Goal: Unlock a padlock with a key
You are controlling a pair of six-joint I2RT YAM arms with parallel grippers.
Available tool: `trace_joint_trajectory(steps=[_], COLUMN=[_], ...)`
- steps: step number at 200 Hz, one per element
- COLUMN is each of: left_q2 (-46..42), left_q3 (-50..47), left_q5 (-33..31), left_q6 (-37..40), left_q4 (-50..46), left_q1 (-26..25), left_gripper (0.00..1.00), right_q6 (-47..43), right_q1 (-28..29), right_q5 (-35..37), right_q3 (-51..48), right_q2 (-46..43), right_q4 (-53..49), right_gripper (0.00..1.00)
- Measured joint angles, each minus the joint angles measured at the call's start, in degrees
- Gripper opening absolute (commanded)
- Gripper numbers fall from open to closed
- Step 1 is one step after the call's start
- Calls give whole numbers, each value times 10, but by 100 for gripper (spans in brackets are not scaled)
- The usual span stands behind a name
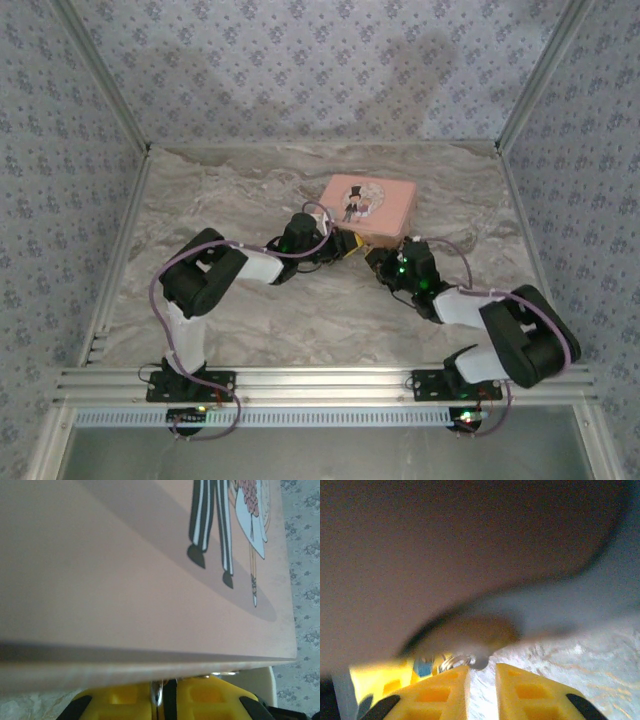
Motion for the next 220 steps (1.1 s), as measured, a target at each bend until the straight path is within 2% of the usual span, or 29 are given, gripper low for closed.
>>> trace_joint_trajectory(steps=[54, 92, 146, 181, 220], left_q2=[-1, -1, -3, -7, -23], left_q3=[31, 49, 56, 57, 58], left_q5=[-3, -3, 0, 5, 17], left_q6=[6, 6, 4, 1, -1], left_q4=[-62, -97, -115, -125, -146], left_q1=[1, 1, 4, 7, 16], left_gripper=[0, 0, 0, 0, 0], right_q6=[-141, -269, -431, -492, -533], right_q1=[0, 31, 61, 64, 66], right_q5=[-4, 50, 108, 122, 132], right_q3=[29, 121, 256, 277, 287], right_q2=[-137, -175, -107, -49, -24], right_q4=[-270, -426, -492, -503, -512], right_gripper=[27, 29, 40, 43, 46])
